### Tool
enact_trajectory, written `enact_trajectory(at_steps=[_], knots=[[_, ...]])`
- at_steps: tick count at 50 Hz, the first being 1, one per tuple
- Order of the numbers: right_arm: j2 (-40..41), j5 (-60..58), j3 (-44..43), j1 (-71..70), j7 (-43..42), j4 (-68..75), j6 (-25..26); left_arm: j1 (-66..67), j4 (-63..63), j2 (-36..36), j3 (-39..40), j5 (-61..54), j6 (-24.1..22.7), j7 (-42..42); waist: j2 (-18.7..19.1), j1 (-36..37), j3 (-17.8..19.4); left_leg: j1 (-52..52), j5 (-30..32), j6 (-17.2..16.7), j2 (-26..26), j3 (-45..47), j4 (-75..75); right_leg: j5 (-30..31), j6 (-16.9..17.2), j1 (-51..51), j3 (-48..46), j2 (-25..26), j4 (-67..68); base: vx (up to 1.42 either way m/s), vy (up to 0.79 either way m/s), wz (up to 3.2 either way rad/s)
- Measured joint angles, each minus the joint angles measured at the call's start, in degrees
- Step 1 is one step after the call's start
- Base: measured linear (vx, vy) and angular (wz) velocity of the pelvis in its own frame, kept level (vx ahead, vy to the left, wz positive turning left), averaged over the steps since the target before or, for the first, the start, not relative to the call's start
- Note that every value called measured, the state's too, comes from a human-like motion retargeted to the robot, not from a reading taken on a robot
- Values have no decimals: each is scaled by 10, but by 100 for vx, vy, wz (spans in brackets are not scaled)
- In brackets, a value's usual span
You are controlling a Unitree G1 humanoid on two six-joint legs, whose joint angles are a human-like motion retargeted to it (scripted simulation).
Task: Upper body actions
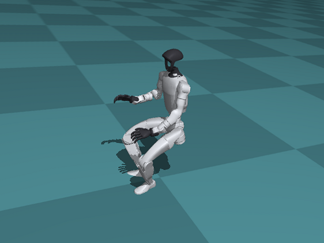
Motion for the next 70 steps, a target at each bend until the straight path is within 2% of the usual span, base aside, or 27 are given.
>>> enact_trajectory(at_steps=[7,17,27,37,45,55,62,67,70], knots=[[5,-14,-33,63,-35,-59,-6,19,15,-25,17,17,1,14,9,-2,-22,0,1,-2,5,-2,1,2,-1,0,0,7,-2,3,1,-3],[64,-19,-77,166,-75,-112,-35,46,13,-56,50,41,-7,5,11,11,-48,-2,2,-2,11,-4,2,3,-1,0,-3,13,-4,9,-3,-4],[89,4,-69,222,-110,-133,-69,74,11,-61,58,20,-14,11,18,3,-67,-8,1,-3,20,-6,3,6,-2,-4,-7,22,-7,1,0,-1],[94,-12,-58,214,-158,-87,-49,81,10,-61,47,12,-12,15,20,6,-72,-7,-1,-3,26,-8,6,9,-2,-2,-9,26,-8,0,0,0],[106,-56,-43,182,-176,-18,2,85,3,-62,55,12,-14,13,16,4,-69,-6,0,-3,24,-8,5,9,-2,-2,-9,25,-8,0,-2,0],[111,-110,-34,136,-172,103,114,90,-1,-62,60,7,-17,15,15,2,-67,-6,-1,-4,23,-8,4,8,-1,-1,-9,24,-8,0,0,0],[124,-115,-32,98,-127,206,205,92,-7,-59,60,0,-19,13,18,0,-62,-7,0,-4,23,-8,4,8,-2,-2,-9,24,-8,0,0,0],[138,-88,-17,83,-111,270,231,91,-14,-59,61,-4,-20,13,20,1,-56,-9,0,-4,22,-8,4,6,-1,-4,-8,23,-8,0,0,0],[136,-110,-8,74,-177,290,275,90,-20,-57,61,-6,-21,13,20,3,-52,-12,0,-5,22,-8,4,3,3,-8,-3,23,-6,0,0,0]])
